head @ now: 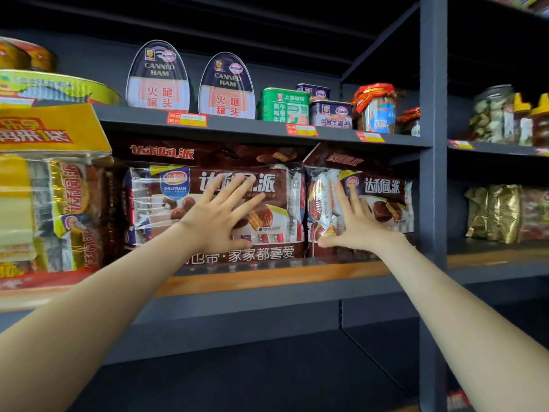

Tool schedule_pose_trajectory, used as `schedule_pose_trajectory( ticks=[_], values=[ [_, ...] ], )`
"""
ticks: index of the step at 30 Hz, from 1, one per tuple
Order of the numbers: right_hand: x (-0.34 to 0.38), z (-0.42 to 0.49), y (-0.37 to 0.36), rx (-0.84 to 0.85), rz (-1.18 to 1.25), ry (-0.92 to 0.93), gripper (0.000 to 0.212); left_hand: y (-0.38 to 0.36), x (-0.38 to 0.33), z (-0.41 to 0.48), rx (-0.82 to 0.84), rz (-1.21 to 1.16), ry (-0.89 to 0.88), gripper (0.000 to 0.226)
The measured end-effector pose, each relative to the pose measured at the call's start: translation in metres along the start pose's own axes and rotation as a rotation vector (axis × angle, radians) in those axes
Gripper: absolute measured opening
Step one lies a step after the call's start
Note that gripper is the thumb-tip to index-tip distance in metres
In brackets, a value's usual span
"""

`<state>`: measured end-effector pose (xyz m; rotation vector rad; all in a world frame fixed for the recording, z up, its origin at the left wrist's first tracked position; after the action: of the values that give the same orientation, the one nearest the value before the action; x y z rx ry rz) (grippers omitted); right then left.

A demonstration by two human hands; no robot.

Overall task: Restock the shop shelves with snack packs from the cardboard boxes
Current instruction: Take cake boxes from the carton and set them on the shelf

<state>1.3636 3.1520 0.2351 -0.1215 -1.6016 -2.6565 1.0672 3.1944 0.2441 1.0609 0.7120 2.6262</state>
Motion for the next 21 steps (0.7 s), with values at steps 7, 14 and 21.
schedule_pose_trajectory(
  ticks=[7, 14, 21],
  values=[
    [-0.015, 0.034, -0.002, 0.114, -0.129, 0.113, 0.142, -0.009, -0.012, 0.047, -0.04, 0.082, -0.228, 0.089],
    [-0.014, 0.085, -0.027, 0.162, -0.275, 0.136, 0.137, -0.029, -0.014, 0.061, -0.144, 0.123, -0.243, 0.085],
    [-0.027, 0.121, -0.022, 0.192, -0.519, 0.314, 0.131, -0.032, -0.014, 0.06, -0.195, 0.153, -0.244, 0.086]
  ],
)
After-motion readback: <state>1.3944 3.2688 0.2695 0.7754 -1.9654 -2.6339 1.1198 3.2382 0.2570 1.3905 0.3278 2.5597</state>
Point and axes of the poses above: each hand's wrist, its own z-axis towards the middle knuckle, its own y-axis out of the back of the hand, x = y × z, the point moved 1 cm from there along z, towards the middle knuckle, and after that the axes turned 10 degrees about -z, right-handed, at the moved point
